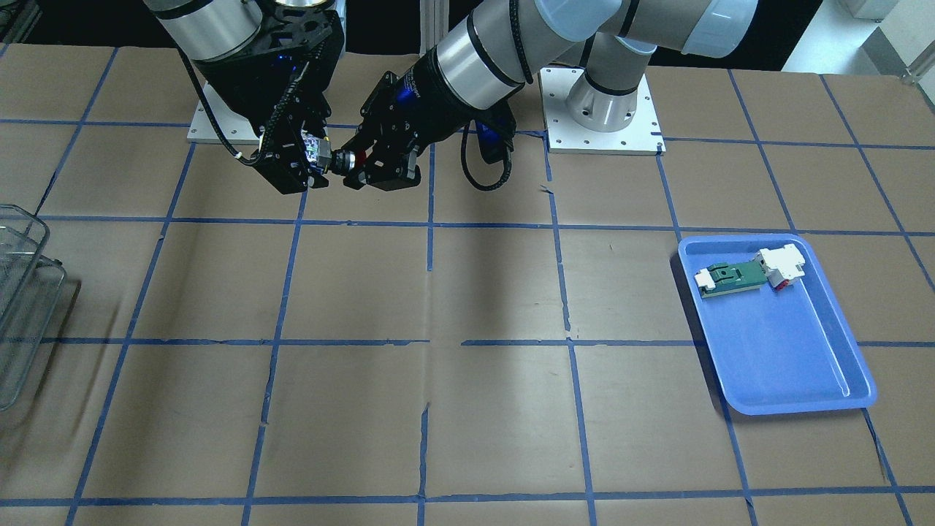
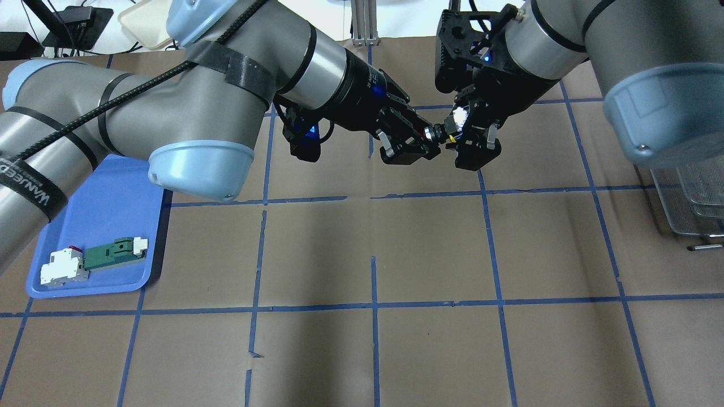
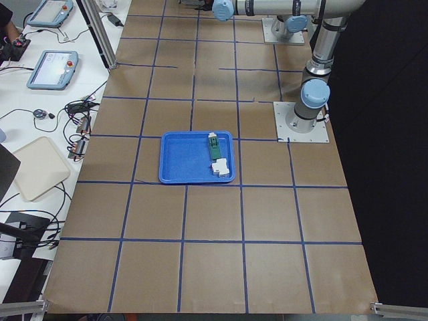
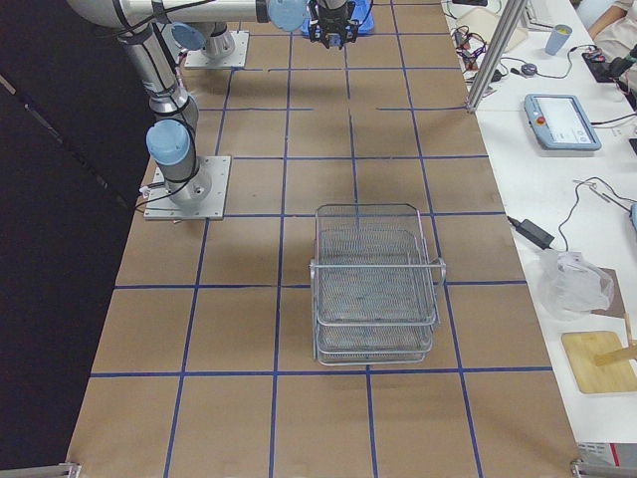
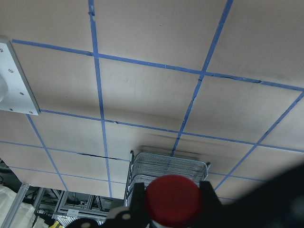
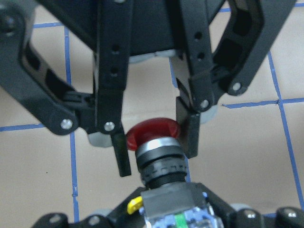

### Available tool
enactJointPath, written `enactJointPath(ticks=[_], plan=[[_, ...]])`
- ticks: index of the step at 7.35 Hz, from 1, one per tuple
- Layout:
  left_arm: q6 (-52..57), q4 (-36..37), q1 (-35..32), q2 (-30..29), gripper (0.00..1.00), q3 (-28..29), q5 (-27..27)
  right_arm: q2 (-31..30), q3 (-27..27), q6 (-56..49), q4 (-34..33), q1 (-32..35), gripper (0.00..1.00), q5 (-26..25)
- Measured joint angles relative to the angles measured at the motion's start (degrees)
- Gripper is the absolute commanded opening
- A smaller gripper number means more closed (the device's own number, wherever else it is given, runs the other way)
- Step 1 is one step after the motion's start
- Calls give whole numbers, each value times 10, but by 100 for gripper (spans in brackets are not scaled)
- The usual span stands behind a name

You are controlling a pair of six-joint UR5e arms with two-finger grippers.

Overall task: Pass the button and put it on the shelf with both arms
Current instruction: 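Close the right gripper on the button's red cap beside the left gripper, then open the left gripper and pull it back while the right gripper holds the button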

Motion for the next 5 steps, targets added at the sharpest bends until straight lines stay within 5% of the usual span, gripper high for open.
enactJointPath(ticks=[5], plan=[[-19,-1,2,3,55,2,4,1,0,-1,-4,0,0,1]])
